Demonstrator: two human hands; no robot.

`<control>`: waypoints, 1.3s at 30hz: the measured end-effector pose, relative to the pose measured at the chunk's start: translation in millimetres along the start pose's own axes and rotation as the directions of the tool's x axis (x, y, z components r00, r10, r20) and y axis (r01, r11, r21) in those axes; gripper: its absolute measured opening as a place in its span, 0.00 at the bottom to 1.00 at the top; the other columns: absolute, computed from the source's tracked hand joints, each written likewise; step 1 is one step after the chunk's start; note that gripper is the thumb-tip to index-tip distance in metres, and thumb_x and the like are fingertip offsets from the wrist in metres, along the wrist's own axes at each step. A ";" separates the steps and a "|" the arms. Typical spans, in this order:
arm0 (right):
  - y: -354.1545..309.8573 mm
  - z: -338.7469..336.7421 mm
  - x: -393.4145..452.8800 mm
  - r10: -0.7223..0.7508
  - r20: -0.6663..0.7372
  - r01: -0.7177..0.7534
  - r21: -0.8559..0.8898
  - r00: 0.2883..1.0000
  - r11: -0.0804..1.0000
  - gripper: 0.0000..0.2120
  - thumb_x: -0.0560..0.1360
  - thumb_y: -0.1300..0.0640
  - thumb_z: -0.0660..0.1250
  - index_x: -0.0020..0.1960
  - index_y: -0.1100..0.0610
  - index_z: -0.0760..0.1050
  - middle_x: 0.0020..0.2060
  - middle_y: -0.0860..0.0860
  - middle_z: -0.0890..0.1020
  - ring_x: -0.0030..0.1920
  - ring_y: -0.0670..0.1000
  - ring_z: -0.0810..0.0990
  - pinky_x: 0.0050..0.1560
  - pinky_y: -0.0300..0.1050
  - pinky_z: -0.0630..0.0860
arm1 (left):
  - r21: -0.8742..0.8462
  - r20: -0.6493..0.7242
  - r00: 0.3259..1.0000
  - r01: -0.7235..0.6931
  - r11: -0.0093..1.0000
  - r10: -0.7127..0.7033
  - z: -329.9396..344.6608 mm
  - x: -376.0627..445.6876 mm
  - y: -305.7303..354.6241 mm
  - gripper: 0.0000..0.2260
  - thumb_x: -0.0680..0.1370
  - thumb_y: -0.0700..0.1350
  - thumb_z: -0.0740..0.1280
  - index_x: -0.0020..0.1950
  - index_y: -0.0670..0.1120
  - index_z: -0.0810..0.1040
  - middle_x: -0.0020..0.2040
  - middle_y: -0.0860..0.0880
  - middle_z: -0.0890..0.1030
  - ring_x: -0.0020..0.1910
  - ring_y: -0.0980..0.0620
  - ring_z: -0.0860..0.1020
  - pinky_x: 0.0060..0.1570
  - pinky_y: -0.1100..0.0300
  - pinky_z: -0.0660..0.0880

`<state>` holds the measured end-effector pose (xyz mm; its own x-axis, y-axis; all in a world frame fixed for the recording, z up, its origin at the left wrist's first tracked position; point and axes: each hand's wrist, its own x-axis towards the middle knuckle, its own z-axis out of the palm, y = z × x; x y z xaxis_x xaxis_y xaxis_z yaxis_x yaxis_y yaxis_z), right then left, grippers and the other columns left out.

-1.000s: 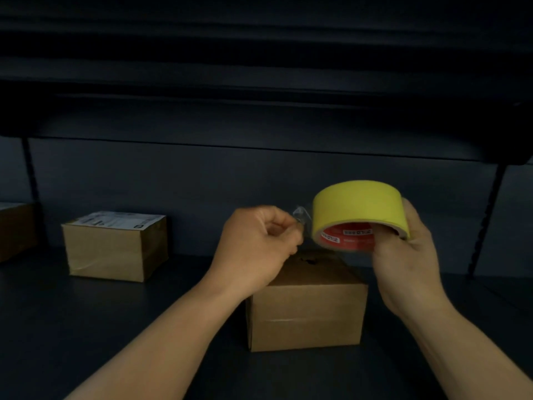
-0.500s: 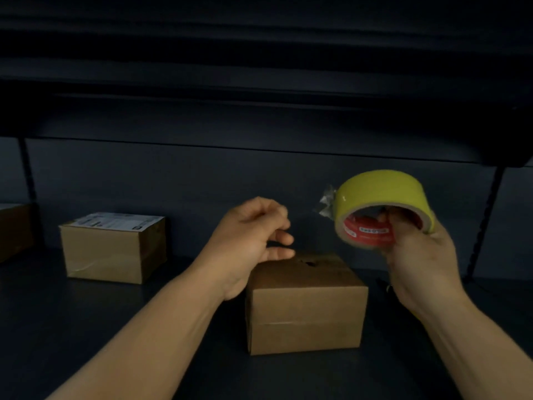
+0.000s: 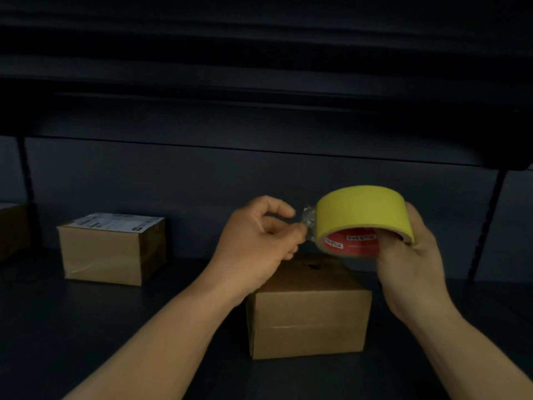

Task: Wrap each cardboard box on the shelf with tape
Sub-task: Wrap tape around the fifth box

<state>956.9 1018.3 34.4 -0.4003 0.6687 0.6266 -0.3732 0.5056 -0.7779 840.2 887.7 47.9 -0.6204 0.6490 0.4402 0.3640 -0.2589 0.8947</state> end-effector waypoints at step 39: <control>3.4 -4.2 -1.9 -0.165 0.052 0.170 -0.090 0.985 0.981 0.17 0.75 0.74 0.57 0.42 0.53 0.71 0.31 0.39 0.76 0.34 0.38 0.73 0.36 0.27 0.70 | -0.049 -0.026 0.999 0.017 0.999 -0.018 -0.2 -4.9 6.0 0.17 0.63 0.59 0.70 0.35 0.45 0.76 0.29 0.54 0.76 0.31 0.59 0.76 0.36 0.62 0.79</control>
<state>959.8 1021.0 30.3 -0.3760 0.5465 0.7483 -0.3593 0.6584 -0.6614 845.3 882.8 51.1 -0.6448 0.6348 0.4257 0.3192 -0.2825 0.9046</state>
